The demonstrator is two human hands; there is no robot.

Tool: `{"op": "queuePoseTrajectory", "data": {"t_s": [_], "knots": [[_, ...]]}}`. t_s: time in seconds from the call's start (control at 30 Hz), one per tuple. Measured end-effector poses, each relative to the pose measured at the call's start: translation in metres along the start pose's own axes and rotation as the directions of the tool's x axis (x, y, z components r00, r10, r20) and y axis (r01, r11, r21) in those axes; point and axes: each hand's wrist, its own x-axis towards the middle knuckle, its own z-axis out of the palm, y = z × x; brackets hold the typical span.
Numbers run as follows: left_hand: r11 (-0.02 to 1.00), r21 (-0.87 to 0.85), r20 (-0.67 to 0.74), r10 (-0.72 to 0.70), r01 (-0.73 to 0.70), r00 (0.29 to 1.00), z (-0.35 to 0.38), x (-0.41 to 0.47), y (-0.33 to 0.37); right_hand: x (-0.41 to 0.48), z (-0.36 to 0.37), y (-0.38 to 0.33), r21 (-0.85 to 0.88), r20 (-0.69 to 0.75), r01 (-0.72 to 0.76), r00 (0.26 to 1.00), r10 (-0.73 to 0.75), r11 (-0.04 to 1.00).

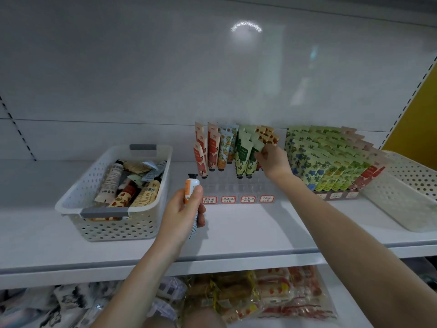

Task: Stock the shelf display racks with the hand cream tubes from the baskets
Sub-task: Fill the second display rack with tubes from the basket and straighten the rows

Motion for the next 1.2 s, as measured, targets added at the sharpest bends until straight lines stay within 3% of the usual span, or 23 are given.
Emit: {"op": "queuePoseTrajectory", "data": {"t_s": [0.77,0.93,1.03,1.1,1.2], "knots": [[1.000,-0.009,0.000,0.007,-0.007,1.000,-0.001,0.001,-0.001,0.000,0.003,0.006,0.044,-0.020,0.035,0.999,-0.035,0.998],[1.000,0.005,0.002,0.004,-0.004,1.000,-0.001,0.002,-0.001,-0.002,-0.008,0.007,0.095,-0.239,0.087,0.969,-0.062,0.992],[1.000,0.008,-0.007,0.011,-0.011,1.000,-0.001,0.001,0.000,-0.008,-0.010,-0.007,0.051,-0.358,0.315,0.892,-0.277,0.948],[1.000,0.012,-0.012,0.013,-0.013,1.000,0.001,0.001,0.001,-0.009,-0.004,-0.019,0.028,-0.303,0.402,0.876,-0.376,0.915],[1.000,0.008,-0.013,0.017,-0.017,1.000,0.002,0.001,0.004,-0.006,0.006,-0.035,-0.019,-0.150,0.343,0.928,-0.342,0.939]]}}
